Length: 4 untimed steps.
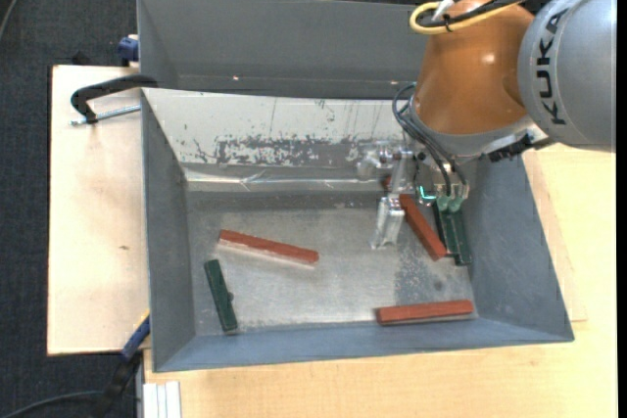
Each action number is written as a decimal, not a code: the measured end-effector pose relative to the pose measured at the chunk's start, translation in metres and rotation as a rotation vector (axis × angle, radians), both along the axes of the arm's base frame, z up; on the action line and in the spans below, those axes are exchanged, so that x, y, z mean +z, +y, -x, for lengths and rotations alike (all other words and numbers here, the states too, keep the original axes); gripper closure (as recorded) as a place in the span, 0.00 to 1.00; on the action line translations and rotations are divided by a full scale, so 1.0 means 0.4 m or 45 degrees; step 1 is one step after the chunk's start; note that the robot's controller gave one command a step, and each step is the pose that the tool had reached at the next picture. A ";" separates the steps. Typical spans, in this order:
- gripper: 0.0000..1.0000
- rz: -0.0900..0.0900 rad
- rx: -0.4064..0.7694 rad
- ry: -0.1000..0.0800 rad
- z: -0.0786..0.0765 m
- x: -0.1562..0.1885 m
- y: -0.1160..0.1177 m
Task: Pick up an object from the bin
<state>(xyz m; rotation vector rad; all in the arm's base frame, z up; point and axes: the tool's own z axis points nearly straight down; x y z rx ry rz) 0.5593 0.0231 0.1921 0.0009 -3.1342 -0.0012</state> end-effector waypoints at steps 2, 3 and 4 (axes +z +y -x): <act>0.00 -0.005 -0.203 -0.015 -0.045 -0.305 0.307; 1.00 -0.002 -0.205 -0.015 -0.046 -0.303 0.300; 1.00 -0.007 -0.265 -0.028 -0.065 0.161 0.346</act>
Offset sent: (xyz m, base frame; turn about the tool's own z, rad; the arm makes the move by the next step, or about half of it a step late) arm -0.0121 0.0462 -0.0861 -0.0593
